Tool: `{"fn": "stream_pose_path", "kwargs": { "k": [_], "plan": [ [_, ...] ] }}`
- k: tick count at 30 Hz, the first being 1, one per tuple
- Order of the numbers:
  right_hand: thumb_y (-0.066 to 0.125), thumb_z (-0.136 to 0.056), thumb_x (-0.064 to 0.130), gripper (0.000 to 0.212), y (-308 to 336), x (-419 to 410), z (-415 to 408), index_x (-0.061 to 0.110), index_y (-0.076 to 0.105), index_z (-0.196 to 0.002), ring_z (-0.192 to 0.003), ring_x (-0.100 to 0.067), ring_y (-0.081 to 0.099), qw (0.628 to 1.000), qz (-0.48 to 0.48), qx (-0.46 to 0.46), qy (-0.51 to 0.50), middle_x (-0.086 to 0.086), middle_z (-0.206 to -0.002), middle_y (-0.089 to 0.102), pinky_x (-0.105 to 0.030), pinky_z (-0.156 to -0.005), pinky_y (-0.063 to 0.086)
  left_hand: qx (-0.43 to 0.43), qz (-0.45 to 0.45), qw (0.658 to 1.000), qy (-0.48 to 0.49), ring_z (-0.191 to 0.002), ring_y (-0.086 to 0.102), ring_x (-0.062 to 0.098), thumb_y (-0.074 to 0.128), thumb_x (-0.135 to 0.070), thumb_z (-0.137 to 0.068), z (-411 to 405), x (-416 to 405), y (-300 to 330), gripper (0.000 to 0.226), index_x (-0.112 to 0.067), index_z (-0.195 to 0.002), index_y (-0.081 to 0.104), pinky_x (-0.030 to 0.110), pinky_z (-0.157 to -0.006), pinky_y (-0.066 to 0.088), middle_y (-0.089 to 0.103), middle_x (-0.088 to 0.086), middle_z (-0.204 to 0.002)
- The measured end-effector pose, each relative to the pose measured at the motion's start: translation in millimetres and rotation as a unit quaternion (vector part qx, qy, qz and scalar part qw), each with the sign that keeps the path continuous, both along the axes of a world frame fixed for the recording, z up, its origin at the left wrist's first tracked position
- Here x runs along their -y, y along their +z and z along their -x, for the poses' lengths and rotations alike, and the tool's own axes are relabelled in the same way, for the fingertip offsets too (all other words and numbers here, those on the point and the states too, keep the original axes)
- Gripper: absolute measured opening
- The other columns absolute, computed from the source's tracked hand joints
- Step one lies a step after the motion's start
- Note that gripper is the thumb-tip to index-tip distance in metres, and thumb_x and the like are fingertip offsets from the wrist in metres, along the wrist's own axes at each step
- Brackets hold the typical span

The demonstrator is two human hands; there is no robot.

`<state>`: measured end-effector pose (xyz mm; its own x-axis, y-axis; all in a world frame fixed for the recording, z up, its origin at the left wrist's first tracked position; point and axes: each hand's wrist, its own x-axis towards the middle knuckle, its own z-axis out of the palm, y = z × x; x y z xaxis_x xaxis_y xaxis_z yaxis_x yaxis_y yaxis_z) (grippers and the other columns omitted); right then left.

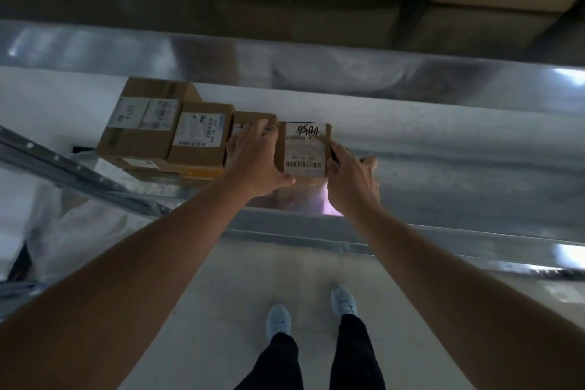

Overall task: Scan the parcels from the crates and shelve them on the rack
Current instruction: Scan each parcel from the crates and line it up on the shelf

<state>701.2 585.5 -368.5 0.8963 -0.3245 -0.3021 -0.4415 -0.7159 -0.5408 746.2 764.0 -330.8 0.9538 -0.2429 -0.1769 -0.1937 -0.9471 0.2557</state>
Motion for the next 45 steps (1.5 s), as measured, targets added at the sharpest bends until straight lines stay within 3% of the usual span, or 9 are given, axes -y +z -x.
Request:
{"fn": "stream_pose_path", "kwargs": {
  "k": [3, 5, 13, 19, 22, 29, 39, 45],
  "plan": [
    [0.030, -0.113, 0.045, 0.041, 2, -6, -3, 0.061, 0.039, -0.149, -0.113, -0.042, 0.053, 1.000, -0.001, -0.016, -0.001, -0.011, -0.139, 0.044, -0.044, -0.082, 0.054, 0.003, -0.012, 1.000, -0.005, -0.152, 0.031, 0.030, 0.088, -0.062, -0.073, -1, -5, -3, 0.114, -0.015, -0.162, 0.034, 0.059, -0.127, 0.022, 0.034, 0.007, -0.162],
    [0.028, -0.112, 0.047, 0.040, 2, -8, -4, 0.061, 0.040, -0.148, -0.113, -0.042, 0.054, 1.000, 0.002, -0.021, -0.004, -0.010, -0.139, 0.044, -0.044, -0.081, 0.053, 0.004, -0.010, 1.000, -0.013, -0.153, 0.031, 0.031, 0.087, -0.061, -0.074, -1, -8, -3, 0.114, -0.018, -0.164, 0.031, 0.059, -0.127, 0.022, 0.034, 0.008, -0.163],
    [0.028, -0.112, 0.046, 0.042, 11, -8, 0, 0.059, 0.038, -0.151, -0.110, -0.041, 0.055, 0.999, 0.006, -0.035, -0.039, -0.010, -0.136, 0.039, -0.043, -0.081, 0.039, -0.011, 0.000, 0.999, -0.048, -0.158, 0.023, 0.039, 0.086, -0.048, -0.082, 1, -14, -3, 0.097, -0.026, -0.164, 0.037, 0.061, -0.129, 0.021, 0.028, 0.014, -0.170],
    [0.038, -0.113, 0.044, 0.048, 33, -2, 11, 0.054, 0.029, -0.160, -0.101, -0.037, 0.057, 0.999, 0.013, 0.017, -0.042, -0.011, -0.132, 0.038, -0.042, -0.084, 0.051, -0.036, -0.013, 0.997, -0.063, -0.159, 0.020, 0.042, 0.083, -0.047, -0.086, 0, -14, 5, 0.098, -0.031, -0.166, 0.030, 0.061, -0.128, 0.019, 0.021, 0.017, -0.172],
    [0.041, -0.113, 0.043, 0.050, 46, -3, 20, 0.055, 0.027, -0.160, -0.100, -0.035, 0.057, 0.998, 0.011, 0.053, -0.015, -0.010, -0.128, 0.039, -0.049, -0.086, 0.058, -0.037, -0.005, 0.997, -0.070, -0.160, 0.017, 0.043, 0.077, -0.045, -0.091, 5, -9, 15, 0.089, -0.031, -0.166, 0.030, 0.064, -0.126, 0.018, 0.017, 0.014, -0.174],
    [0.043, -0.112, 0.044, 0.049, 81, -4, 49, 0.049, 0.029, -0.159, -0.109, -0.036, 0.055, 0.993, 0.044, 0.108, 0.022, -0.011, -0.134, 0.040, -0.055, -0.093, 0.057, -0.010, -0.002, 0.994, -0.109, -0.159, 0.022, 0.042, 0.066, -0.040, -0.101, 23, 10, 61, 0.071, -0.027, -0.165, 0.035, 0.058, -0.127, 0.025, 0.019, 0.016, -0.174],
    [0.041, -0.113, 0.041, 0.049, 149, 54, 118, 0.050, 0.030, -0.160, -0.119, -0.044, 0.051, 0.985, 0.092, 0.144, -0.007, -0.014, -0.147, 0.034, -0.060, -0.097, 0.053, 0.037, -0.018, 0.984, -0.174, -0.161, 0.022, 0.035, 0.050, -0.045, -0.109, 68, 86, 127, 0.063, -0.030, -0.167, 0.030, 0.055, -0.127, 0.023, 0.018, 0.008, -0.176],
    [0.040, -0.113, 0.041, 0.046, 180, 127, 177, 0.050, 0.031, -0.157, -0.118, -0.042, 0.050, 0.979, 0.116, 0.161, -0.042, -0.013, -0.143, 0.036, -0.056, -0.096, 0.052, 0.056, -0.002, 0.974, -0.218, -0.157, 0.033, 0.032, 0.044, -0.047, -0.111, 118, 161, 158, 0.062, -0.025, -0.167, 0.031, 0.050, -0.125, 0.032, 0.027, 0.007, -0.174]
  ]
}}
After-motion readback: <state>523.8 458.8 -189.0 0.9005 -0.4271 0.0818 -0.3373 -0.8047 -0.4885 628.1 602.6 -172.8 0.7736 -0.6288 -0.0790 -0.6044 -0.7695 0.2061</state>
